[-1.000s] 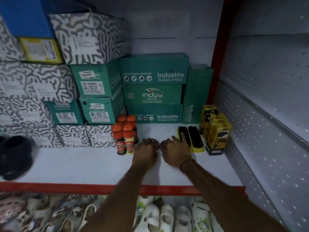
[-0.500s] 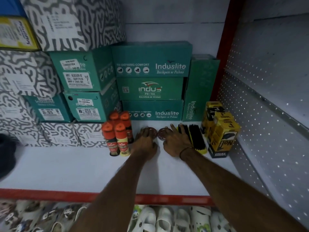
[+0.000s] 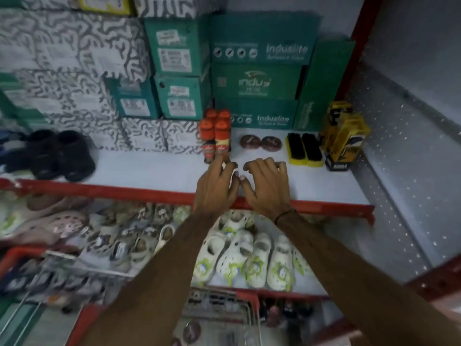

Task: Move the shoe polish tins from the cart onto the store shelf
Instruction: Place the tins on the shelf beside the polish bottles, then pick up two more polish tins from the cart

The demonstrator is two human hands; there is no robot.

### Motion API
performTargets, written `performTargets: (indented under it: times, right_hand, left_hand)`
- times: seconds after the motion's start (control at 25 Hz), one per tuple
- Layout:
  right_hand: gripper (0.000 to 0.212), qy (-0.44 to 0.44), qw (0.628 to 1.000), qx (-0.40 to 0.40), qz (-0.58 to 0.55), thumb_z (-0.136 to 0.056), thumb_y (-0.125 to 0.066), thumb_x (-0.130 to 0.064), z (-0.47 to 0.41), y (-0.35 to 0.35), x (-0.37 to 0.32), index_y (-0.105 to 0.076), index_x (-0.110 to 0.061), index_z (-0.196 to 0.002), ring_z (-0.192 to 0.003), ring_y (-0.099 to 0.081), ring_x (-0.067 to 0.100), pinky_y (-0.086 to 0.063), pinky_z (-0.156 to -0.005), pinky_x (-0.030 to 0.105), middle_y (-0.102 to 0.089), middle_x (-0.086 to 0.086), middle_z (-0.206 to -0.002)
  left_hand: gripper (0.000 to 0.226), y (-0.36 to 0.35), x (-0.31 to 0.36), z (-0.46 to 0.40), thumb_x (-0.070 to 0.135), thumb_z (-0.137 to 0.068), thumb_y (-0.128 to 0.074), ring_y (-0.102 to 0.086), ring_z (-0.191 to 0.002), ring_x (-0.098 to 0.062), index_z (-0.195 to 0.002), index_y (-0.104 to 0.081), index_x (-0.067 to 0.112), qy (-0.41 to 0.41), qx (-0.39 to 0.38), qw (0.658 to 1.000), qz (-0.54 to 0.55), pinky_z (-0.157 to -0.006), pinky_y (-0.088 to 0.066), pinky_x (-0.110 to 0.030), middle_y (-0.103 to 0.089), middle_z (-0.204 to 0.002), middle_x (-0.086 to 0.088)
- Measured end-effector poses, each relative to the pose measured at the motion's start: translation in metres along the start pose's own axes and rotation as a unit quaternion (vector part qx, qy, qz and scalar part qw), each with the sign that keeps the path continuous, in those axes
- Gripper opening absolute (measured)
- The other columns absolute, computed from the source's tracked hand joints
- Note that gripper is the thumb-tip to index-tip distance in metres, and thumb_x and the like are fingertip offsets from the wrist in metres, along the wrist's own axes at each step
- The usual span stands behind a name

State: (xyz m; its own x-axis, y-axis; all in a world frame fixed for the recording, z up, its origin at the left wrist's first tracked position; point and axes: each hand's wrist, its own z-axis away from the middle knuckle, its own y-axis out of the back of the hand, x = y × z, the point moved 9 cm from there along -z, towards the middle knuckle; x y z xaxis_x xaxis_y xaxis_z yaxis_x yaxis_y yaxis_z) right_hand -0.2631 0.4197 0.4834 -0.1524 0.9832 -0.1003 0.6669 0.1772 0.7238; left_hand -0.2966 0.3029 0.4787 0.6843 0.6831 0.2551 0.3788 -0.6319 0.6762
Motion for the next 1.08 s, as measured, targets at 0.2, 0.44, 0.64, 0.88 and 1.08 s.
performTargets:
  times: [0.2,0.44,0.64,0.88,1.08]
  right_hand:
    - [0.018,0.061,0.996,-0.034,-0.058,-0.09,-0.056,-0.03,0.074,-0.04,-0.113,-0.06,-0.013,-0.093,-0.081,-0.053,0.03,-0.035,-0.072,0.043,-0.063,0.005,-0.088]
    - [0.03,0.044,0.929,-0.338,-0.141,-0.084,-0.062,-0.032,0.276,-0.21,-0.195,-0.069,-0.011,-0.104,-0.089,-0.066,0.034,-0.05,-0.076,0.039,-0.072,0.011,-0.096]
    - [0.07,0.051,0.792,-0.605,-0.066,-0.086,-0.065,-0.032,0.445,-0.35,-0.213,-0.041,-0.019,-0.15,-0.137,-0.049,0.03,-0.04,-0.114,0.043,-0.049,0.008,-0.154]
    - [0.062,0.175,0.745,-0.641,0.059,-0.085,-0.069,-0.012,0.504,-0.45,-0.238,-0.045,-0.018,-0.142,-0.14,-0.037,0.04,-0.049,-0.102,0.053,-0.035,0.015,-0.155]
    - [0.044,0.102,0.747,-0.657,0.005,-0.085,-0.068,-0.01,0.51,-0.411,-0.246,-0.054,-0.011,-0.126,-0.12,-0.051,0.04,-0.059,-0.083,0.048,-0.051,0.015,-0.131]
  left_hand:
    - [0.013,0.044,-0.076,0.119,0.015,-0.093,-0.055,-0.056,-0.083,-0.025,-0.104,-0.06,0.011,0.072,0.011,0.997,-0.037,-0.064,-0.046,-0.035,-0.057,-0.107,-0.01]
    - [0.027,-0.026,-0.172,0.382,0.015,-0.091,-0.059,-0.064,-0.092,-0.029,-0.118,-0.062,0.01,0.217,-0.189,0.956,-0.053,-0.068,-0.059,-0.039,-0.062,-0.117,-0.013]
    - [0.061,-0.133,-0.217,0.594,0.031,-0.096,-0.064,-0.044,-0.14,-0.036,-0.15,-0.037,0.019,0.385,-0.469,0.795,0.002,-0.105,-0.053,-0.046,-0.026,-0.163,-0.012]
    - [0.057,-0.203,-0.232,0.652,0.013,-0.092,-0.067,-0.04,-0.137,-0.041,-0.141,-0.038,0.016,0.34,-0.516,0.785,-0.043,-0.095,-0.058,-0.051,-0.028,-0.157,-0.017]
    - [0.056,-0.153,-0.22,0.665,0.014,-0.091,-0.067,-0.048,-0.126,-0.035,-0.141,-0.041,0.012,0.39,-0.502,0.771,-0.038,-0.089,-0.062,-0.044,-0.043,-0.141,-0.017]
